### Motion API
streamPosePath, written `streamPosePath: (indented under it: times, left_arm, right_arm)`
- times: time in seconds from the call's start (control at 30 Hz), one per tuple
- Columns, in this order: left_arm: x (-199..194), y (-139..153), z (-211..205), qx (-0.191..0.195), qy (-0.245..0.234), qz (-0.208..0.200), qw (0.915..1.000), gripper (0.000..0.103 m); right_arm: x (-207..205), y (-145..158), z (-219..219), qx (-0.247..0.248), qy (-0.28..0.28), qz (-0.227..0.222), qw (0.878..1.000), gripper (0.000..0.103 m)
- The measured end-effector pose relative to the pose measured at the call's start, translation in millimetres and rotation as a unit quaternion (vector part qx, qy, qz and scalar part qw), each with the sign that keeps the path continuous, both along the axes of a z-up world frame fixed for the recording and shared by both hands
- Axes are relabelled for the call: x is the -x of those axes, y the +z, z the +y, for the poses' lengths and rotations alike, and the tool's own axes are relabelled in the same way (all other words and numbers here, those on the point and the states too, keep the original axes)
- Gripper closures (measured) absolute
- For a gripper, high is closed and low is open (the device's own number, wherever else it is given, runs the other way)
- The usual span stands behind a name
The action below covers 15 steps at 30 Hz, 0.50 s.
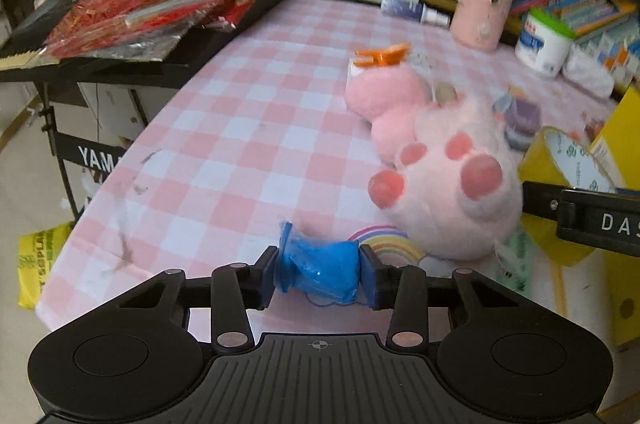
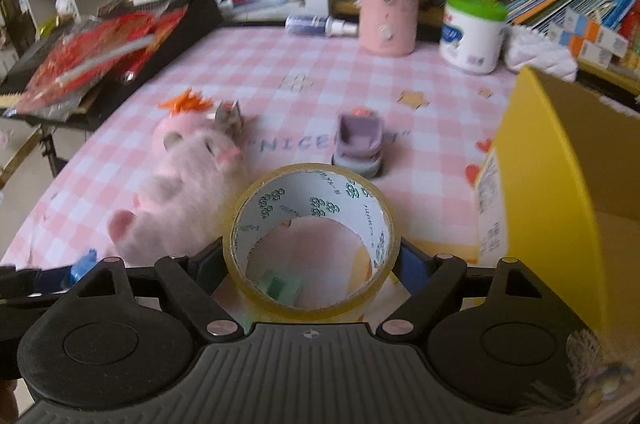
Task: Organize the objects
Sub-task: 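Close the right tool on the tape roll while the left tool grasps the blue paper piece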
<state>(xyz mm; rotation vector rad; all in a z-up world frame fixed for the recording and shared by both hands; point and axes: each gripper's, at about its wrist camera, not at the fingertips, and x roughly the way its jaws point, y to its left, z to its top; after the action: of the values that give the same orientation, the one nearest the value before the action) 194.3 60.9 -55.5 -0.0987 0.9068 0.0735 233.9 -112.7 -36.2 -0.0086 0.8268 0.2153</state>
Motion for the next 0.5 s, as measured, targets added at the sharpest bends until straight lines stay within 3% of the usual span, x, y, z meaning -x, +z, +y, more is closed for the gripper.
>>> streamPosePath:
  times: [0.33,0.5]
  left_arm:
    - [30.9,39.0,11.5,0.05,0.011,-0.053,0.9973,0.064]
    - [55.6,53.1,13.8,0.057,-0.004,-0.083,0.9949,0.064]
  right_arm:
    - [29.2,28.5,-6.7,-0.007,-0.017,-0.051,0.999,0.02]
    - [52.9,40.6,-6.1,-0.003,-0.009,-0.076,0.997,0.02]
